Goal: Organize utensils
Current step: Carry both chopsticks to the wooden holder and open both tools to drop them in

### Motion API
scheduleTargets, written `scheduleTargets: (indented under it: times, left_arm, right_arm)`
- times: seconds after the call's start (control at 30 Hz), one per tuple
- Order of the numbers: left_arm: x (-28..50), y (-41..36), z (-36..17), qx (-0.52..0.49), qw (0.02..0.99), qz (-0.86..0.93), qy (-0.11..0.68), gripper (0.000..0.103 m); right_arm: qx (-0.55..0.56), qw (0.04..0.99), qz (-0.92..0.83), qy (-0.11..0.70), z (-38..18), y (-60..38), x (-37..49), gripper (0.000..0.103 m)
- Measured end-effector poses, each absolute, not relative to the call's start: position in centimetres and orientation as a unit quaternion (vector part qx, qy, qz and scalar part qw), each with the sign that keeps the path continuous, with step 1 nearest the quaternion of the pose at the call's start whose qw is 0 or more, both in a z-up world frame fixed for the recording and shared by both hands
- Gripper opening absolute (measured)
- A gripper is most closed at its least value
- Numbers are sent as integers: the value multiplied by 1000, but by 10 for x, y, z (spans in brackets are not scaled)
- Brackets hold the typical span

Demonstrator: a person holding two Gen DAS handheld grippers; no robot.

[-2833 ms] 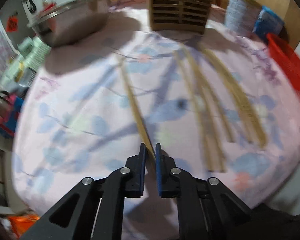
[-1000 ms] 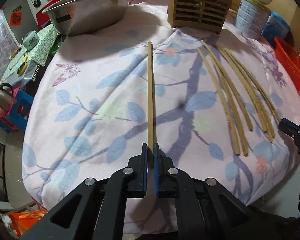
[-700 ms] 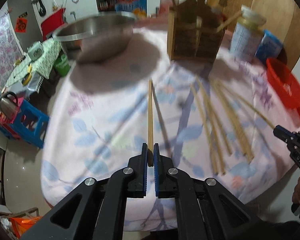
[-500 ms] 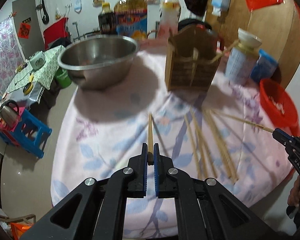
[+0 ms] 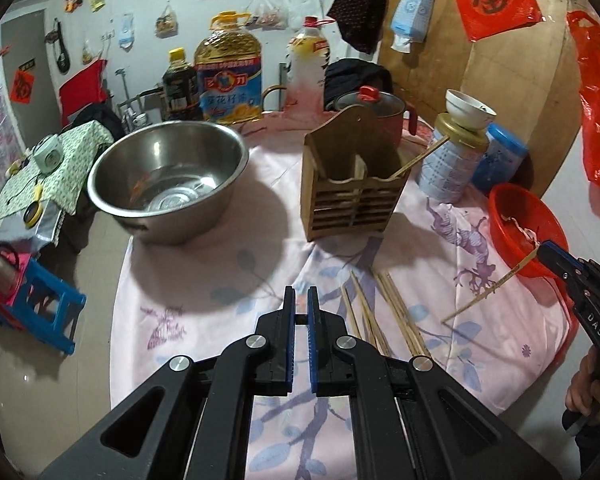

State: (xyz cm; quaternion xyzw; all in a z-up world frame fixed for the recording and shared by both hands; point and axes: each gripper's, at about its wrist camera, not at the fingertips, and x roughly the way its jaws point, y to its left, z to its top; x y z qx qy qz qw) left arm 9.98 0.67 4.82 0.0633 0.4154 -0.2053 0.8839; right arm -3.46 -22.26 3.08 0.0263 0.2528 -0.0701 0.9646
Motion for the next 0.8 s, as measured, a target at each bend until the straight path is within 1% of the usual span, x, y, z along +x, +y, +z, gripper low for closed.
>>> scheduleTargets:
  times: [0.23,0.47,0.57,0.8]
  left_arm:
    - [119,-3,60,80,876,-246,407,6]
    - [143,-20,82,59,882,-250,395,6]
    - [159,-31,102,47,887,-251,384,6]
    - [197,-66,174,43,910,-260,319,6]
  right_arm:
    - [41,966,-93,239,37,-215,-27,6]
    - [45,972,-44,227,60,-225,9,6]
    - [40,977,-16,208,84,-232,32,6]
    - [37,987,31,155,148,-249,82,6]
